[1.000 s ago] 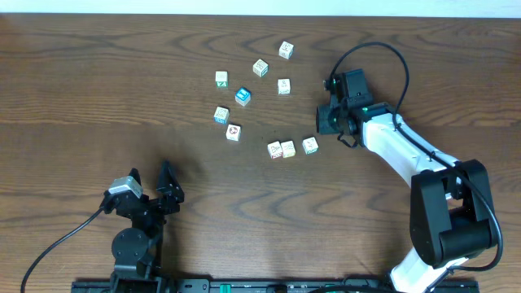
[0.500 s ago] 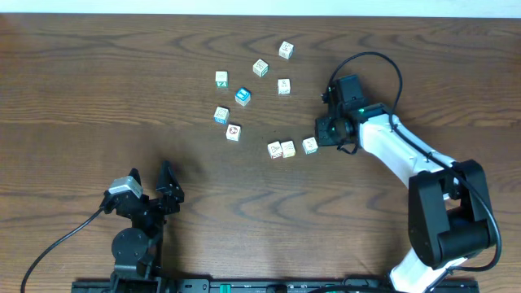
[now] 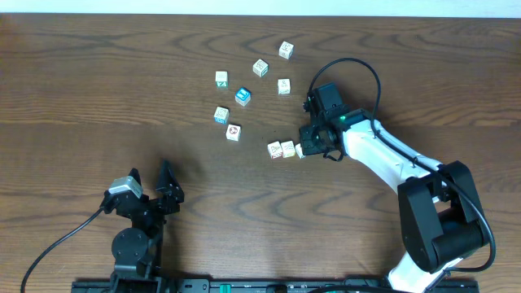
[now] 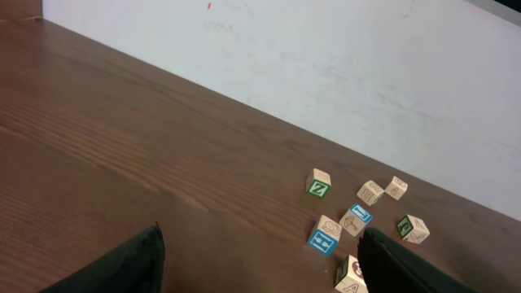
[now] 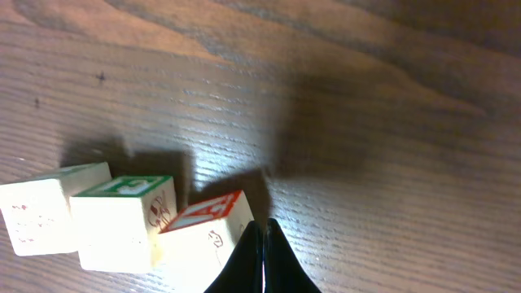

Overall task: Lift 5 blocks
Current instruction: 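Lower the held block onto the table beside the pair, then push the block against the pair to form a row, open right gripper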

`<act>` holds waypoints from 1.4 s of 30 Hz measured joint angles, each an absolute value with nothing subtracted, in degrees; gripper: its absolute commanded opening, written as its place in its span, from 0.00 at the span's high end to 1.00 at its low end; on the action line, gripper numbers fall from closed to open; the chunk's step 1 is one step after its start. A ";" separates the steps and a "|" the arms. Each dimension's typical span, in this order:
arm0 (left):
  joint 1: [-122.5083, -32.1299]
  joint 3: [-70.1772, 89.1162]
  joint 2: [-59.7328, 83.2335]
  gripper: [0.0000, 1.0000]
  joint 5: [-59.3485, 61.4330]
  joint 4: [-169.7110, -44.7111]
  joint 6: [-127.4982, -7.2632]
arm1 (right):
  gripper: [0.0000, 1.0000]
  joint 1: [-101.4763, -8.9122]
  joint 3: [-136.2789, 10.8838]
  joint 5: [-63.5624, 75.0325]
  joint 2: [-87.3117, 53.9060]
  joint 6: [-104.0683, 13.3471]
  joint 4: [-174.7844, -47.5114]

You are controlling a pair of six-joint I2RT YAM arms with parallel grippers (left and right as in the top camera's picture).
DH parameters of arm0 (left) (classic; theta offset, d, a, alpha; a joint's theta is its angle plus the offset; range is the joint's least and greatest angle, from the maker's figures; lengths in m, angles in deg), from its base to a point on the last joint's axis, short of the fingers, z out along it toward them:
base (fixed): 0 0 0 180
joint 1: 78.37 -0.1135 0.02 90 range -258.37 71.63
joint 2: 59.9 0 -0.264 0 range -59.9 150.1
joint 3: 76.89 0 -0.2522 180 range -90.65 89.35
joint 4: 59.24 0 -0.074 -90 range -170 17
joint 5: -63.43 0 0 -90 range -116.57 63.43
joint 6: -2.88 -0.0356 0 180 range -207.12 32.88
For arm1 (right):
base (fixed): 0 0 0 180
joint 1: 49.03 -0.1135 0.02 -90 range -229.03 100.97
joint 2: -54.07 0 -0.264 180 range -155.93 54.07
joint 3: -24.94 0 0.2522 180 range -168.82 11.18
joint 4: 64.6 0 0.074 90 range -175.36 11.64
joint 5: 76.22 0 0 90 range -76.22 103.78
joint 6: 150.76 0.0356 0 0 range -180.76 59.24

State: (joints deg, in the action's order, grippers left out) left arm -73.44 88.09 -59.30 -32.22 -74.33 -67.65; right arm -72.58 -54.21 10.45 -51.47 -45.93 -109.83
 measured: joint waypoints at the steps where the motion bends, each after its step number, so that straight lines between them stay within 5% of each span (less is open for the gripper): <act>1: -73.44 88.09 -59.30 0.23 -32.22 -74.33 -67.65 | 0.99 -72.56 -54.18 10.60 -51.47 -45.86 -110.28; 42: -73.44 88.09 -59.30 0.23 -32.22 -74.33 -67.65 | 0.99 -76.01 -53.75 10.69 -51.47 -44.64 -110.44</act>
